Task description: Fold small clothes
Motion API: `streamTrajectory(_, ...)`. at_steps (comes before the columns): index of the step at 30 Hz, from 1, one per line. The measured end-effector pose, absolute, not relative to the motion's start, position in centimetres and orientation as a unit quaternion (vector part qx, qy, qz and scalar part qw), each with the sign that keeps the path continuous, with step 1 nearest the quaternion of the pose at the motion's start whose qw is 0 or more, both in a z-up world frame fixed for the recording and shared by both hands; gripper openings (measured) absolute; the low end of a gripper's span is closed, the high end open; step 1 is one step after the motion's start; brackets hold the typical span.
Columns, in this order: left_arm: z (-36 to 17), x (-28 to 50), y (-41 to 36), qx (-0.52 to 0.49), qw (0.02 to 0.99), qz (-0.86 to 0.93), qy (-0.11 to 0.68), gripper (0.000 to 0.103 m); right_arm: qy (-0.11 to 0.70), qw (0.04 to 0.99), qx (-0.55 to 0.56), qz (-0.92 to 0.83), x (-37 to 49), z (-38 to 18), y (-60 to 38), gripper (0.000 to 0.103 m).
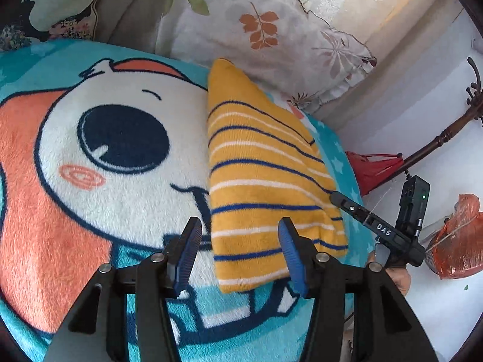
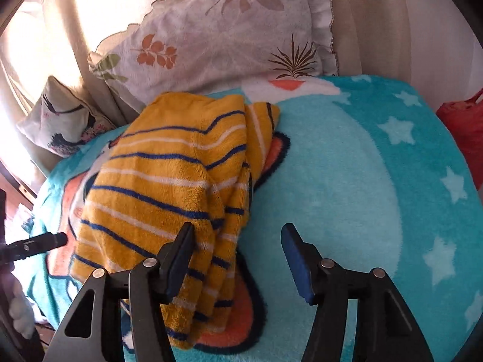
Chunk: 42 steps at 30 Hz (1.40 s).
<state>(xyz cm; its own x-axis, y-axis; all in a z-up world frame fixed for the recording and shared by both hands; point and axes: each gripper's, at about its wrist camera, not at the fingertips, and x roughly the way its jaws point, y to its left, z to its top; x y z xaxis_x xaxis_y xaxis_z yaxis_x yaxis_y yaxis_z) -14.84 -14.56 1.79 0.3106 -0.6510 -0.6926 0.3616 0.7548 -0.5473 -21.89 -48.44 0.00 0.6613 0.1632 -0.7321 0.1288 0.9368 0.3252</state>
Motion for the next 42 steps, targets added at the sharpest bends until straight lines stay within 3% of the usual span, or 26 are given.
streamTrajectory(3, 1.3, -12.1, -15.7, -0.154, 0.795, -0.321, 0.491, 0.066, 0.396, 0.895, 0.204, 0.005, -19.9, 0.4, -50.2, 0.075)
streamTrajectory(8, -1.8, -8.0, -19.0, -0.16, 0.756, -0.35, 0.53, 0.068, 0.421, 0.847, 0.32, 0.048, -14.7, -3.1, -52.6, 0.077)
streamTrajectory(11, -3.3, -6.9, -21.0, -0.183, 0.725, -0.377, 0.547, 0.073, 0.39, 0.846, 0.36, 0.057, -13.3, -4.1, -53.1, 0.077)
streamTrajectory(12, -3.5, -6.9, -21.4, -0.186, 0.721, -0.382, 0.547, 0.073, 0.391, 0.845, 0.358, 0.066, -12.6, -4.2, -52.7, 0.074)
streamTrajectory(13, -3.2, -7.0, -21.7, -0.18, 0.726, -0.377, 0.546, 0.067, 0.4, 0.842, 0.355, 0.081, -11.9, -4.4, -52.1, 0.065)
streamTrajectory(14, -2.7, -7.1, -21.9, -0.173, 0.73, -0.372, 0.546, 0.06, 0.408, 0.835, 0.356, 0.095, -11.2, -4.6, -51.4, 0.037)
streamTrajectory(16, -0.8, -7.5, -22.0, -0.155, 0.746, -0.37, 0.532, 0.043, 0.411, 0.839, 0.342, 0.102, -10.4, -3.9, -50.5, 0.03)
streamTrajectory(18, 1.4, -8.3, -21.5, -0.141, 0.762, -0.372, 0.512, 0.042, 0.391, 0.853, 0.324, 0.12, -10.6, -2.2, -49.7, 0.026)
streamTrajectory(21, 3.3, -9.0, -21.3, -0.121, 0.78, -0.356, 0.5, 0.045, 0.356, 0.869, 0.316, 0.136, -11.7, -0.5, -49.2, 0.026)
streamTrajectory(22, 3.2, -9.0, -21.3, -0.114, 0.783, -0.344, 0.505, 0.051, 0.357, 0.873, 0.308, 0.123, -11.8, -0.6, -49.1, 0.026)
streamTrajectory(27, 0.7, -9.7, -19.8, -0.095, 0.784, -0.293, 0.539, 0.052, 0.402, 0.877, 0.262, 0.012, -12.4, -2.3, -49.1, 0.038)
streamTrajectory(31, 0.2, -11.3, -16.9, -0.133, 0.779, -0.292, 0.539, 0.058, 0.348, 0.917, 0.197, 0.002, -16.0, 2.7, -46.1, 0.039)
streamTrajectory(35, 0.2, -13.5, -14.8, -0.151, 0.784, -0.287, 0.53, 0.058, 0.329, 0.918, 0.197, 0.098, -18.2, 5.6, -42.2, 0.041)
streamTrajectory(42, 3.6, -17.5, -12.4, -0.085, 0.867, -0.225, 0.438, 0.058, 0.385, 0.877, 0.232, 0.169, -18.2, 0.5, -37.1, 0.041)
